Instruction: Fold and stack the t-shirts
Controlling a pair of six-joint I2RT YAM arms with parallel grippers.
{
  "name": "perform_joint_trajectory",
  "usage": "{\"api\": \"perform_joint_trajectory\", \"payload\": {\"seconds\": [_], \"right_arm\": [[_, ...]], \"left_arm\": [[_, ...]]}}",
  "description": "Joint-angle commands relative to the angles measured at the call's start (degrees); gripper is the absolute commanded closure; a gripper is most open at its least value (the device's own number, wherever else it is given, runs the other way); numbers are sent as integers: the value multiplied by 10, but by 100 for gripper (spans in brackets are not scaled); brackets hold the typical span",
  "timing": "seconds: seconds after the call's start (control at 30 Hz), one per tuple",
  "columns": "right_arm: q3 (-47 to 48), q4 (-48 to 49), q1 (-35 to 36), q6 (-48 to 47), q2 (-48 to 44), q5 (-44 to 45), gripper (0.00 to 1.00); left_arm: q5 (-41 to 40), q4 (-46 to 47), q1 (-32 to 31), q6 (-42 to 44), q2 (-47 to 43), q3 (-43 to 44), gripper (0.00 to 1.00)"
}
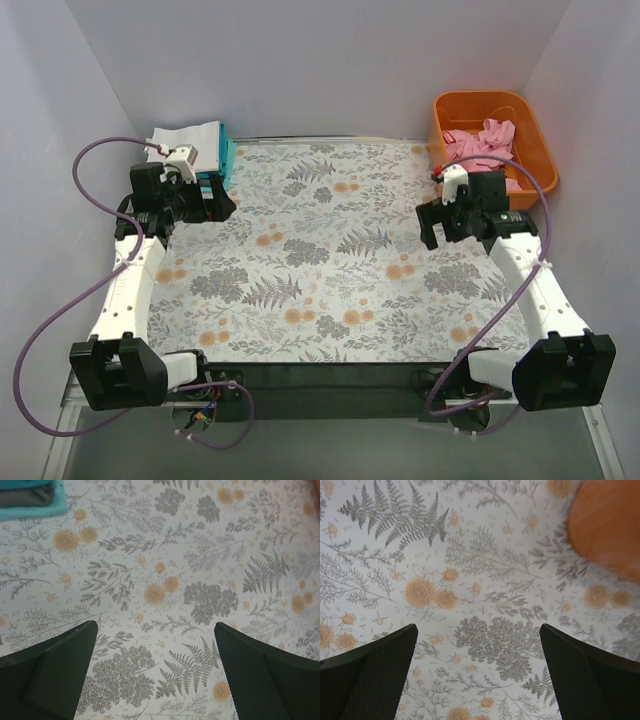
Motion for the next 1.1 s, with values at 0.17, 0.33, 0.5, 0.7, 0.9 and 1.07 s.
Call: {"api": "perform_joint_trajectory", "payload": {"seconds": [0.17,0.33,0.5,0.7,0.9,1.07], "right_arm": [[313,21,-16,-65,145,-33,2],[517,21,-84,-21,306,-53,2],[698,24,-127,18,496,-25,2],[679,135,-153,36,576,40,2],[656,179,-166,34,652,48,2],[662,181,-169,30,713,42,2]], "left_arm": [[-22,67,-1,-85,2,74,2],[-7,35,-2,-95,73,138,2],[-18,46,-1,-109,86,152,2],[-32,62,-1,-101,89,138,2],[-48,61,-2,-95,97,122,2],[-54,61,-1,-94,108,120,2]]}}
